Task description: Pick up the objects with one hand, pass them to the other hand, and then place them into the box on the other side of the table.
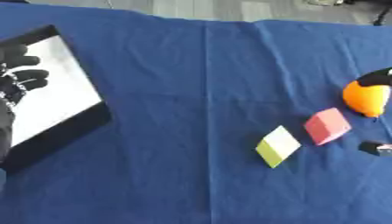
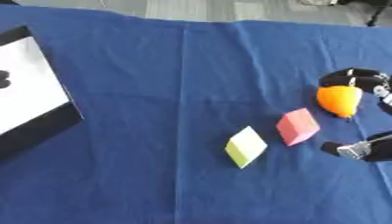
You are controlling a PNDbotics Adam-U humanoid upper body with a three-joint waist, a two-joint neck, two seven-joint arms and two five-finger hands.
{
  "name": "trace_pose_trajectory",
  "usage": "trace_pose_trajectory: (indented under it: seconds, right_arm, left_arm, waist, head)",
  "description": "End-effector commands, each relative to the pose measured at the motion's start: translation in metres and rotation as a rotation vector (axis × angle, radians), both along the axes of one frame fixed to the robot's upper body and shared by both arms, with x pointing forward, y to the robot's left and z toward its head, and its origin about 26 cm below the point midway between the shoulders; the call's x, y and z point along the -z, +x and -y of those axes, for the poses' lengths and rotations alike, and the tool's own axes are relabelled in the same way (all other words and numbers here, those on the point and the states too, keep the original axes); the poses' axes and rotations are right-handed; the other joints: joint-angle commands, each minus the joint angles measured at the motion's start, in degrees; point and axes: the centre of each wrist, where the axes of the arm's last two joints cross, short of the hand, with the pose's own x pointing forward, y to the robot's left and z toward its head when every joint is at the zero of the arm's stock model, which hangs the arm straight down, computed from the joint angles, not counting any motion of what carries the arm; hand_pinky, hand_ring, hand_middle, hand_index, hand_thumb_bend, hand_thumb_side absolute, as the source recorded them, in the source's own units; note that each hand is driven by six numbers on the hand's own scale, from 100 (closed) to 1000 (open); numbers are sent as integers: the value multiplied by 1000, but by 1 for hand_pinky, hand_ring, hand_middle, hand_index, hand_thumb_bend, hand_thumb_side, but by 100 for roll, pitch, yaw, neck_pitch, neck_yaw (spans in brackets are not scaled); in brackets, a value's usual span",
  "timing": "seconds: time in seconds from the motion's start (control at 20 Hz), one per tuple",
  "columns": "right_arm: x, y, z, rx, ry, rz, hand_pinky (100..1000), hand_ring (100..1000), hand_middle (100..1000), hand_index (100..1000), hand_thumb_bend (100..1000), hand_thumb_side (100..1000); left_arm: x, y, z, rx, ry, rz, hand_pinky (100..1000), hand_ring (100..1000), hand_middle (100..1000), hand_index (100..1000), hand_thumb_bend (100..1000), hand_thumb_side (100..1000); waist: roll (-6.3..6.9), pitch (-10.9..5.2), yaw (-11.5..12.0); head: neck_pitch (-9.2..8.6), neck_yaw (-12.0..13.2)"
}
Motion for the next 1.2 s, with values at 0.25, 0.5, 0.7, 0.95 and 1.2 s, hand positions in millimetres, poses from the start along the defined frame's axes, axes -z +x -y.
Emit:
trace_pose_trajectory:
  seconds: [0.25,0.5,0.7,0.95,1.2]
  right_arm:
    - [-10,2,-3,13,-123,22,909,842,829,842,536,106]
    - [-7,3,-7,21,-180,26,916,845,829,842,523,100]
    - [-1,3,-10,25,-212,15,918,845,829,842,521,100]
    - [2,2,-11,37,-242,26,923,848,832,842,517,100]
    - [7,1,-11,59,-260,37,926,848,833,843,515,100]
  left_arm:
    - [-11,-3,-2,31,35,44,739,655,659,791,118,826]
    - [-13,-2,0,47,41,49,738,655,659,790,118,835]
    - [-12,-3,0,51,45,45,739,655,659,790,117,836]
    - [-12,-3,2,67,56,46,738,655,659,790,117,844]
    - [-9,-3,4,78,63,34,738,654,659,789,120,855]
  waist:
    - [36,24,86]
    - [31,82,194]
    - [35,95,220]
    - [24,130,257]
    - [28,151,297]
  head:
    - [-53,-116]
    - [-86,-174]
    - [-95,-192]
    - [-157,-268]
    - [-163,-338]
